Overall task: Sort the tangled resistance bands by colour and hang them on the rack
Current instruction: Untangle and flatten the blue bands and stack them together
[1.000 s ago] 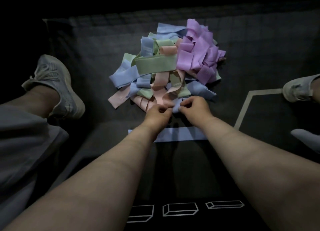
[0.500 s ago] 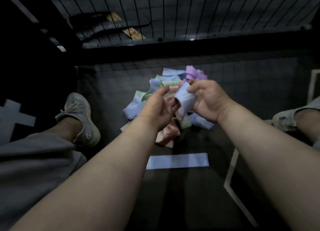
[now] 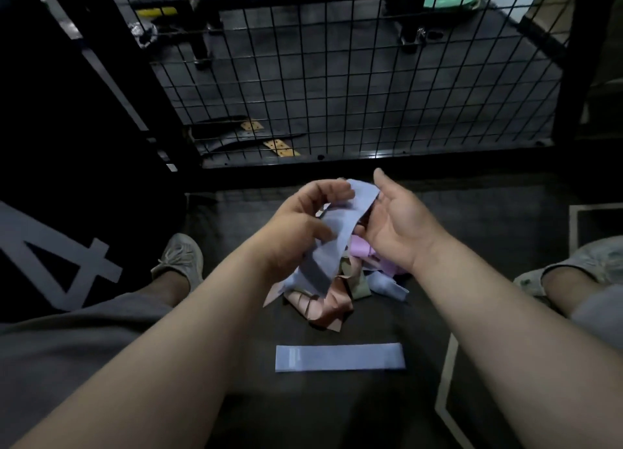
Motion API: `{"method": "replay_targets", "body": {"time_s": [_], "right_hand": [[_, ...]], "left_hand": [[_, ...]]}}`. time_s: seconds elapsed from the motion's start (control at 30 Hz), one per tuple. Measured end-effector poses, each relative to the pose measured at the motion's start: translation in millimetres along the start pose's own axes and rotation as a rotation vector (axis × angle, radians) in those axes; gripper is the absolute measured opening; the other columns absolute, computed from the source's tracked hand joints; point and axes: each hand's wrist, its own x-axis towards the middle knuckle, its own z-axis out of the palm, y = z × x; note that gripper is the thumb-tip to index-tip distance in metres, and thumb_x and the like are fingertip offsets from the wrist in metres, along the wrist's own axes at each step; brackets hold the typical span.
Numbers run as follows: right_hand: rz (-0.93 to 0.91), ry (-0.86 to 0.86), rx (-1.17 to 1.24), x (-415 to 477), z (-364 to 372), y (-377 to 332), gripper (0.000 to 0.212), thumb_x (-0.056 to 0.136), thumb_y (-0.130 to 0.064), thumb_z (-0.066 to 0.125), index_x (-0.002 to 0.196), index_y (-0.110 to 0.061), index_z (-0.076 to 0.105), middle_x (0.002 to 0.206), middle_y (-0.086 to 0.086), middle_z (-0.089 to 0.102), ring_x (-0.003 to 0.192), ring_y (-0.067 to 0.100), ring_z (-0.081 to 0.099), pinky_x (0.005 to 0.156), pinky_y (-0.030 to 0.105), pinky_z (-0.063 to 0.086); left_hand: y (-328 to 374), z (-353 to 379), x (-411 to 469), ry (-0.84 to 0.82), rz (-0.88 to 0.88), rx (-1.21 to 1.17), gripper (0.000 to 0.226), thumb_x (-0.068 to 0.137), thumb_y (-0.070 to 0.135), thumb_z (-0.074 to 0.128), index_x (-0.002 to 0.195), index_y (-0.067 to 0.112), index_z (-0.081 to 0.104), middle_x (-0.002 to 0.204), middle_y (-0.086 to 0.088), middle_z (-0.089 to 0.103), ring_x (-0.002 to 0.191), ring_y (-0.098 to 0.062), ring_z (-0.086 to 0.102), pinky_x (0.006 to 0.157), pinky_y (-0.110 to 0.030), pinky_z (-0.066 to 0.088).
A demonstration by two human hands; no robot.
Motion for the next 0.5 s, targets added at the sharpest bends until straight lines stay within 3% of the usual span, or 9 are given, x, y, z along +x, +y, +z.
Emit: {"method": "replay_targets", "body": {"time_s": [0.07, 0.13, 0.2, 0.33, 0.5], "right_hand": [[-0.063, 0.038, -0.024, -4.1, 10.2, -2.5, 0.046, 0.108, -0.036, 0.035, 0.135, -0.004, 0.056, 0.119, 0.02, 0.069, 0.102, 0.031, 0.068, 0.079, 0.039, 0.057], [-0.126, 0.06, -0.046, -11.4, 17.0, -5.1, 0.039, 0.108, -0.022, 0.038, 0.14, -0.003, 0.051, 0.115, 0.019, 0.07, 0.093, 0.027, 0.07, 0.069, 0.037, 0.06], [-0.176, 0.034, -0.023, -19.9, 22.0, -9.2, 0.034, 0.107, -0.013, 0.04, 0.139, -0.007, 0.052, 0.109, 0.014, 0.071, 0.09, 0.024, 0.07, 0.071, 0.037, 0.062], [-0.24, -0.066, 0.037, -36.2, 30.1, -24.7, 0.032, 0.104, -0.006, 0.043, 0.129, -0.02, 0.057, 0.108, 0.006, 0.074, 0.095, 0.02, 0.072, 0.079, 0.041, 0.062], [-0.244, -0.076, 0.006, -56.8, 41.4, -41.7, 0.033, 0.103, -0.008, 0.048, 0.134, -0.011, 0.056, 0.121, 0.015, 0.069, 0.102, 0.023, 0.069, 0.086, 0.045, 0.059]], "left_hand": [[0.3, -2.8, -9.5, -0.003, 0.038, 0.01, 0.082, 0.068, -0.033, 0.042, 0.13, 0.019, 0.057, 0.135, -0.005, 0.061, 0.126, -0.016, 0.058, 0.097, -0.053, 0.048], [3.9, -4.9, -19.6, -0.014, 0.066, 0.028, 0.087, 0.067, -0.028, 0.047, 0.135, 0.027, 0.052, 0.135, -0.003, 0.06, 0.119, -0.016, 0.061, 0.073, -0.043, 0.051], [9.0, -6.6, -28.3, -0.007, 0.062, 0.018, 0.086, 0.071, -0.03, 0.048, 0.134, 0.028, 0.048, 0.13, -0.005, 0.058, 0.104, -0.017, 0.063, 0.06, -0.034, 0.05], [19.1, -5.4, -40.0, 0.008, 0.051, -0.015, 0.079, 0.074, -0.032, 0.05, 0.126, 0.027, 0.045, 0.123, -0.014, 0.048, 0.094, -0.027, 0.059, 0.065, -0.033, 0.056], [24.3, -0.6, -48.1, 0.0, 0.061, 0.011, 0.073, 0.072, -0.017, 0.063, 0.126, 0.03, 0.049, 0.123, -0.008, 0.053, 0.088, -0.027, 0.061, 0.075, -0.051, 0.049]]}}
